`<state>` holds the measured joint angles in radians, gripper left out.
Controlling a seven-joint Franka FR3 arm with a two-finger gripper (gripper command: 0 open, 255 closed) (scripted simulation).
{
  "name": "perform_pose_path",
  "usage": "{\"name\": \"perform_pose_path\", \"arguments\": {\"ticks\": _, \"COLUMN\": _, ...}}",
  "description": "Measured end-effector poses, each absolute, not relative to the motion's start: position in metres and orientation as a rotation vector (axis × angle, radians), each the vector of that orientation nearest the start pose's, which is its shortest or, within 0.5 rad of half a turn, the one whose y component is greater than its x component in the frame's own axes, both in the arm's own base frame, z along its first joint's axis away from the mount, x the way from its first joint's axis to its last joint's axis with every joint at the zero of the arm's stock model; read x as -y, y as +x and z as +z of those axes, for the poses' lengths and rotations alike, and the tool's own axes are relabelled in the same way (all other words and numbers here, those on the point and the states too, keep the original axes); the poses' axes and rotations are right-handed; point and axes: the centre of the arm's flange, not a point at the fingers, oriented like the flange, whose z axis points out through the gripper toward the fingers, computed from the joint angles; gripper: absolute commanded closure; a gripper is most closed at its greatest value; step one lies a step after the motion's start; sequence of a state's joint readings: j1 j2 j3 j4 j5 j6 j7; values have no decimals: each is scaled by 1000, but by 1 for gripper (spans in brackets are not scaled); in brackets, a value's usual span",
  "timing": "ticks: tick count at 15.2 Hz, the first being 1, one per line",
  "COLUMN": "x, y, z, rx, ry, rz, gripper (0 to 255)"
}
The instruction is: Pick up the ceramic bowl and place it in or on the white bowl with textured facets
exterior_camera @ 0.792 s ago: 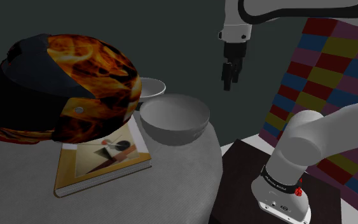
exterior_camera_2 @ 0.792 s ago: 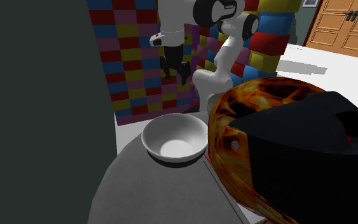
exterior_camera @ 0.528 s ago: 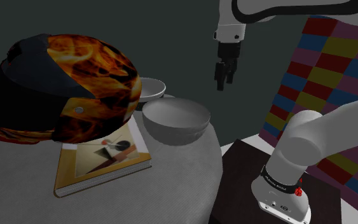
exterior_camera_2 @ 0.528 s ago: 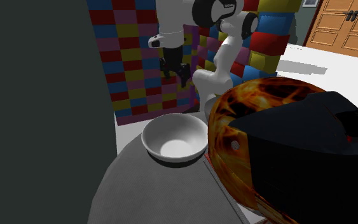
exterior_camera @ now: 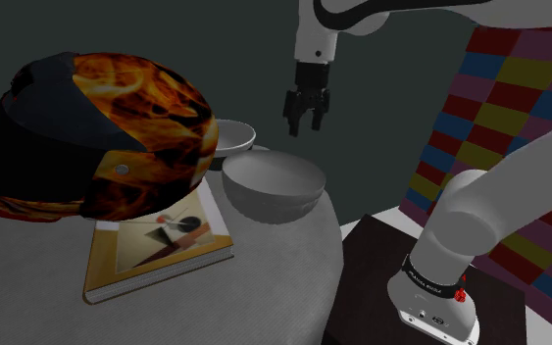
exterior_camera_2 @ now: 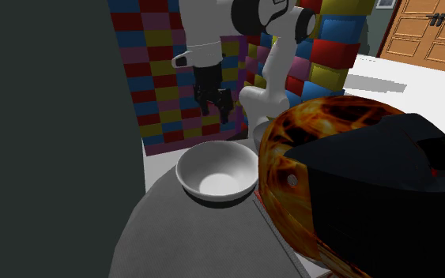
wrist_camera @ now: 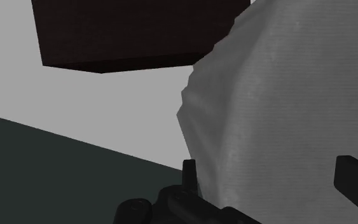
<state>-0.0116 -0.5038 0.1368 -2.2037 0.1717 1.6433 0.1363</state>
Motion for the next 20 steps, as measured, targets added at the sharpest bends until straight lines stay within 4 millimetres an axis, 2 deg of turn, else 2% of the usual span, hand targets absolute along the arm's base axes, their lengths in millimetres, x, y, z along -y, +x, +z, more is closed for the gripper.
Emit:
{"name": "perform_pose_path", "arguments": {"ticks": 5, "x": -106, "y": 431, "z": 571, "rx": -182, "ry": -2966, "rz": 73, "gripper": 0}}
{"name": "perform_pose_path", "arguments": {"ticks": 10, "x": -125, "y": 485, "z": 574, "rx": -290, "ry": -2885, "rz": 39, "gripper": 0}}
{"name": "perform_pose_path", "arguments": {"ticks": 13, "x": -132, "y": 494, "z": 565, "rx": -309, "ry": -2870, "rz": 33, "gripper": 0}}
{"name": "perform_pose_path", "arguments": {"ticks": 17, "x": -137, "y": 497, "z": 546, "rx": -312, "ry": -2867, "rz": 33, "gripper": 0}}
{"name": "perform_pose_path", "arguments": {"ticks": 20, "x": -139, "y": 497, "z": 539, "rx": -312, "ry": -2867, "rz": 32, "gripper": 0}}
